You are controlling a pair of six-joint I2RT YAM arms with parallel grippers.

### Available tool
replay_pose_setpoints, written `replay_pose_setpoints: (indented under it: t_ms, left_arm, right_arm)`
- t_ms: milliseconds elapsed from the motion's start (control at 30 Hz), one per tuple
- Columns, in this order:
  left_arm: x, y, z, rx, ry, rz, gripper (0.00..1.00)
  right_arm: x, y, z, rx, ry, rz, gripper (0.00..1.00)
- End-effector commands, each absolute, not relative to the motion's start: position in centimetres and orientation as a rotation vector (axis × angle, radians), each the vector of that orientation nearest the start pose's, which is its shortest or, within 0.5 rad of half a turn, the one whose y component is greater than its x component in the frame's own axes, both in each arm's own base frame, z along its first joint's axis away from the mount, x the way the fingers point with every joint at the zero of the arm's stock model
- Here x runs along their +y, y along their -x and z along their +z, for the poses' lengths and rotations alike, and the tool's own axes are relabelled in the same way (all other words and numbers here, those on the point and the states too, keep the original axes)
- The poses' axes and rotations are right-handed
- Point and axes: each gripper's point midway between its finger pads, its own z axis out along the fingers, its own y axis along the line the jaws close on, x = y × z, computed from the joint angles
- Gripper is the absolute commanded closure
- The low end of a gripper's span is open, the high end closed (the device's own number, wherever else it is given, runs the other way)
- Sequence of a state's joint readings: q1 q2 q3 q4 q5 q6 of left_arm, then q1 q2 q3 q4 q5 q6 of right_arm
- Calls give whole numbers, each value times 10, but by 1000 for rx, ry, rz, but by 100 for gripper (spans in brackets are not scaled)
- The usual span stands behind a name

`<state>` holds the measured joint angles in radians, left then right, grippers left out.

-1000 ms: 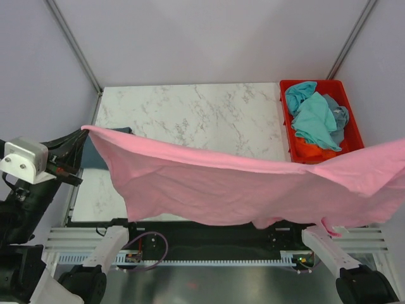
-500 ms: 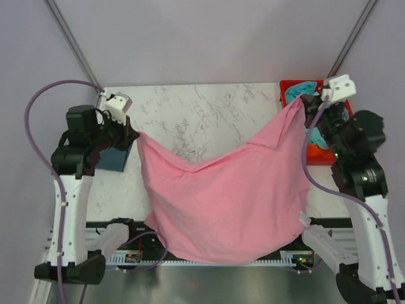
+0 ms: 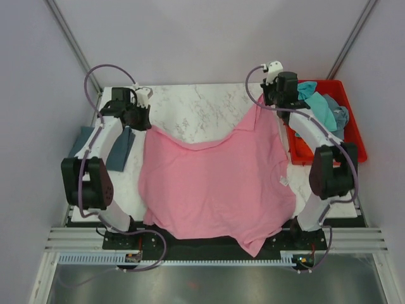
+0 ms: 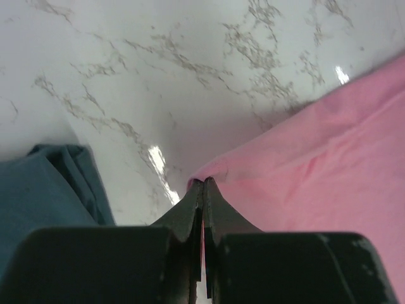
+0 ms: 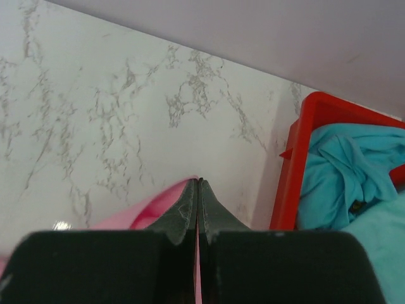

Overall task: Fold and stack the t-shirts
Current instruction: Flatten the tshirt out

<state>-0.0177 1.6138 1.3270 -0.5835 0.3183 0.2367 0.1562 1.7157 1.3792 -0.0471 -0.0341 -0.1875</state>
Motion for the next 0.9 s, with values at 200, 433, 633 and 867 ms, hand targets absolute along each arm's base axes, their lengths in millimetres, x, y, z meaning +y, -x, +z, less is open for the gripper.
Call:
replay_pose_setpoints:
  t_ms: [200, 433, 633, 867]
  left_arm:
    - [-26, -515, 197, 2143, -309, -64, 98]
    - [-23, -556, 206, 2079, -314, 60, 98]
    - [-17, -575, 194, 2071, -337, 133, 98]
    - [4, -592, 181, 2070, -299, 218, 98]
  right_arm:
    - [82, -638, 273, 1703, 289, -79, 100]
    - [85, -667, 280, 1626, 260, -85, 100]
    - [94, -684, 237, 1656, 281, -80, 100]
    - [77, -681, 210, 1712, 271, -124, 100]
